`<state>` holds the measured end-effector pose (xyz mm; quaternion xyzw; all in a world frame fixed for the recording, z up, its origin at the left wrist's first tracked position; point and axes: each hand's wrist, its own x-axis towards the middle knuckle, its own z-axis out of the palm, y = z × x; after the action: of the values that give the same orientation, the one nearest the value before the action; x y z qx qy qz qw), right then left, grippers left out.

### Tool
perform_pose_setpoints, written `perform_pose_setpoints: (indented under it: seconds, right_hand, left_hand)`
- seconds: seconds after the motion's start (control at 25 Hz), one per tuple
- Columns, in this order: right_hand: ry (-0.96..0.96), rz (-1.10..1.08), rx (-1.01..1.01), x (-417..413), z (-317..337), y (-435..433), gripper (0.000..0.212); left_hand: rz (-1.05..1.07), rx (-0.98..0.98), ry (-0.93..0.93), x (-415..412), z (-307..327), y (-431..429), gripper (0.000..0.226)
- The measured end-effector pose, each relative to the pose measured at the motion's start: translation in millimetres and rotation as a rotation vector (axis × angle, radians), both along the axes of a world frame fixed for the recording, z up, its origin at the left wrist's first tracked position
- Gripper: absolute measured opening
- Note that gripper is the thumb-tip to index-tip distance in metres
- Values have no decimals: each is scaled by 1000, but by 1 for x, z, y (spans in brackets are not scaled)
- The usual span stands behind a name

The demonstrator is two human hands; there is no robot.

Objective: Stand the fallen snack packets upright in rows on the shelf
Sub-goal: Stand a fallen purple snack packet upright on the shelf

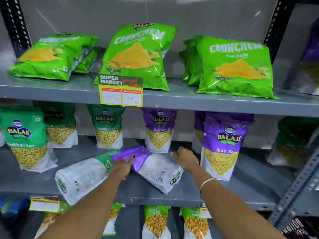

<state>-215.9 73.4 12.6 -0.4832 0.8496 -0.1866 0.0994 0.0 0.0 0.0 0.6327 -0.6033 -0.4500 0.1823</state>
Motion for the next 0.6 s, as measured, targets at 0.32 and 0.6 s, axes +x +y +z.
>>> perform_pose_setpoints:
  seconds: [0.32, 0.6]
  right_hand:
    - [-713, 97, 158, -38, -37, -28, 37]
    - [-708, 221, 308, -35, -12, -24, 28]
  left_hand:
    - [362, 424, 689, -40, -26, -16, 49]
    - [341, 374, 700, -22, 12, -26, 32]
